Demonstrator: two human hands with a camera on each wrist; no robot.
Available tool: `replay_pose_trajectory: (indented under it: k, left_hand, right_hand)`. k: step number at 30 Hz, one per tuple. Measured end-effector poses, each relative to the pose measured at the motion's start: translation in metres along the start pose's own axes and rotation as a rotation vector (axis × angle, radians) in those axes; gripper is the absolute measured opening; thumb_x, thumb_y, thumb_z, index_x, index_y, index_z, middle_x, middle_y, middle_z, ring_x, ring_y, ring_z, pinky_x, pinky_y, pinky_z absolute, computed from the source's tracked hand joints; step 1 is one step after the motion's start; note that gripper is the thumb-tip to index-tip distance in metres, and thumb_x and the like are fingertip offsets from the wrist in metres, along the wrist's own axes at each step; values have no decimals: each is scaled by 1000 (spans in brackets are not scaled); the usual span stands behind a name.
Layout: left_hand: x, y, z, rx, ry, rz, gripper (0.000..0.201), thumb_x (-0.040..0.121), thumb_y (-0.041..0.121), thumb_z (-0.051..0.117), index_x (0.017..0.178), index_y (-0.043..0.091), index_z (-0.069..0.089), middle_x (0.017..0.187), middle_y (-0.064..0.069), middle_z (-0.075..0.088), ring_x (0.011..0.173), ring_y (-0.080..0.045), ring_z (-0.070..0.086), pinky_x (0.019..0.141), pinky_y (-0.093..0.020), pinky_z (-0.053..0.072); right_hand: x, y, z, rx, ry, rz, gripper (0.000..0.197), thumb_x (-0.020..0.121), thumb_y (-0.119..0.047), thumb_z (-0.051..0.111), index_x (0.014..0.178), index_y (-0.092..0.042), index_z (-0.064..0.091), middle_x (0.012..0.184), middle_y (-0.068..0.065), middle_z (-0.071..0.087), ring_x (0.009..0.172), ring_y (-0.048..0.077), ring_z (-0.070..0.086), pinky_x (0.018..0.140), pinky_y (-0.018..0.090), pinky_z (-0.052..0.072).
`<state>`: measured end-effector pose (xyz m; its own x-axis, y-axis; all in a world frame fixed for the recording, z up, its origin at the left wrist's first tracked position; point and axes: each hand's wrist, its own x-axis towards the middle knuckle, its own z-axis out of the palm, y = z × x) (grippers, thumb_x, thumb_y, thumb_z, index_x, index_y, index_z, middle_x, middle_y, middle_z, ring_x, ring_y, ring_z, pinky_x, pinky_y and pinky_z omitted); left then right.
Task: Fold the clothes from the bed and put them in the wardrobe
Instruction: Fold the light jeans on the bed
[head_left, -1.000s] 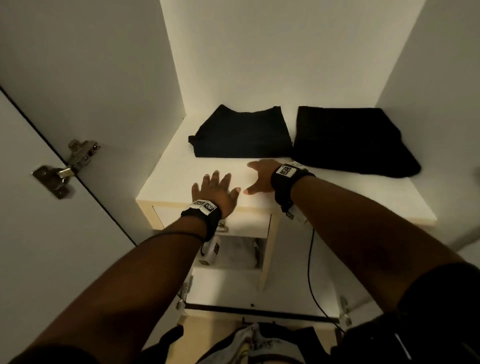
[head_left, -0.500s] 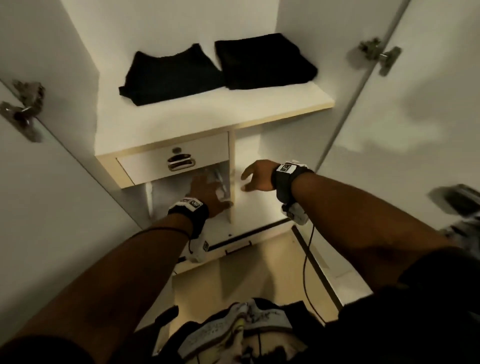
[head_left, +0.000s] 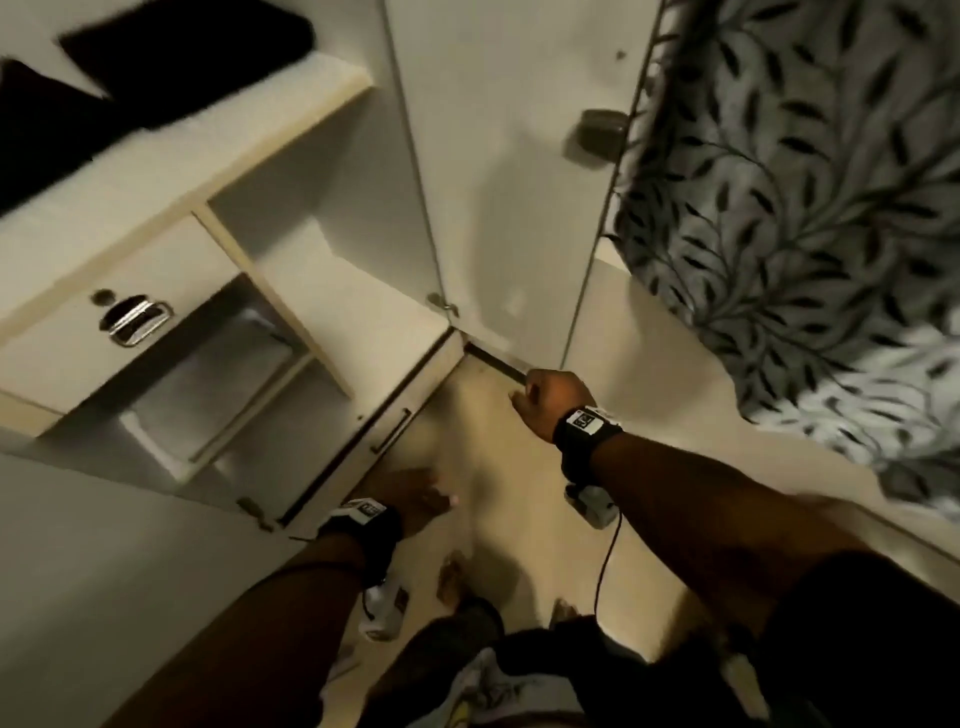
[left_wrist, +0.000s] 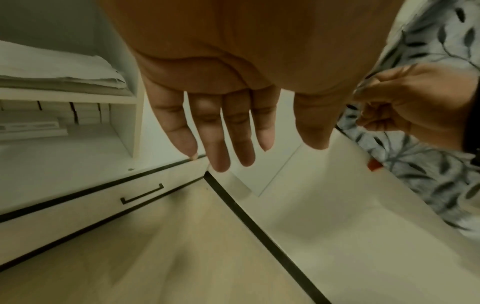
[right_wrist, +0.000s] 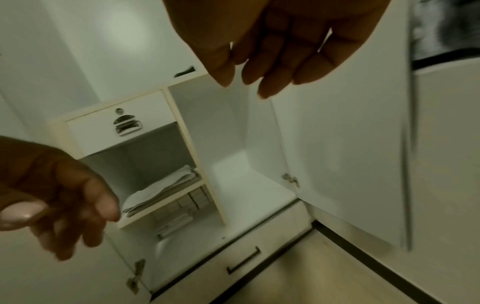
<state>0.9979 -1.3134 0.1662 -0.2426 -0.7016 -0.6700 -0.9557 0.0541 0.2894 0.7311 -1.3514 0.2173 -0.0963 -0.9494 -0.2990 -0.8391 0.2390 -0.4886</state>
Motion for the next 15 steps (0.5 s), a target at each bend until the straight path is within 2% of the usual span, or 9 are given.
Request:
replay_pose_trajectory:
  k: [2, 4, 6, 8, 10, 15]
  left_hand:
    - [-13, 13, 20, 44, -62, 37, 67, 94, 59, 59, 148, 20, 50, 156, -3, 46, 141, -21, 44, 117, -34, 33]
    - [-21, 21, 38, 118, -108, 100, 58, 101, 48, 55, 149, 15, 49, 159, -4, 41, 145, -21, 38, 118, -28, 27]
    - [-29, 25, 49, 145, -121, 159, 56, 99, 51, 57, 144, 18, 56, 154, -1, 48, 140, -18, 45, 112, -23, 31]
    - [-36, 30, 58, 197, -109, 233, 57, 94, 57, 60, 139, 22, 60, 148, 2, 55, 135, -18, 51, 108, -23, 35]
    - [-43, 36, 66, 222, -151, 304, 56, 93, 55, 63, 137, 21, 61, 142, 2, 60, 131, -19, 54, 107, -24, 37]
    - [-68, 53, 110, 220, -174, 437, 48, 90, 43, 73, 131, 20, 64, 123, -4, 70, 111, -23, 65, 98, -26, 46]
  right_hand:
    - [-39, 39, 2, 28, 58, 113, 36, 92, -47, 60, 70, -20, 50, 80, 3, 64, 85, 32, 62, 66, 30, 44]
    - [-81, 65, -3, 38, 126, 214, 33, 94, -45, 59, 74, -19, 53, 87, 7, 68, 89, 34, 63, 69, 31, 46]
    - [-125, 83, -8, 46, 208, 279, 29, 95, -42, 57, 76, -22, 51, 91, 10, 69, 91, 36, 62, 67, 31, 41]
    - [-175, 94, -7, 50, 298, 365, 28, 96, -42, 56, 77, -22, 51, 91, 11, 69, 90, 37, 62, 66, 31, 39]
    - [-227, 99, 1, 53, 364, 454, 26, 96, -42, 56, 81, -21, 56, 92, 11, 69, 88, 36, 62, 65, 31, 39]
    - [-362, 102, 36, 5, 360, 620, 30, 98, -43, 55, 94, -14, 63, 99, 13, 69, 92, 36, 63, 68, 34, 43]
